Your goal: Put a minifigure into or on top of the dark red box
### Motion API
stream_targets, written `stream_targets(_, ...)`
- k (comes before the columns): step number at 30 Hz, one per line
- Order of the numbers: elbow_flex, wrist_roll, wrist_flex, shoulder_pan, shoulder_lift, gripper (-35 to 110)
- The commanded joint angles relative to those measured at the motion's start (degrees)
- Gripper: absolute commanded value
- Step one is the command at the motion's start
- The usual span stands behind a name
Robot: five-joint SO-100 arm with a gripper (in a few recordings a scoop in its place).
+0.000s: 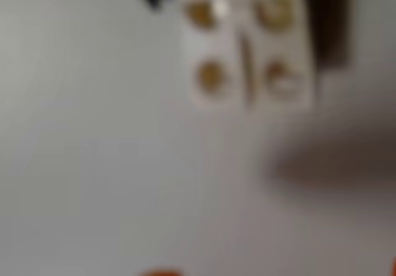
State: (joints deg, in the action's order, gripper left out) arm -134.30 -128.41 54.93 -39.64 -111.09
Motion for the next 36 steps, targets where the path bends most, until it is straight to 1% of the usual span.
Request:
stream_targets(1, 3.2, -1.2, 0.1, -1.7, 0.4, 18)
stream_targets(21, 4.5, 3.3, -7.8, 0.7, 7.2, 18)
stream_targets(32, 2.8, 3.9, -11.0, 1.5, 8.2, 18)
stream_targets(36, 1.5, 3.7, -13.7, 1.6, 8.6, 18)
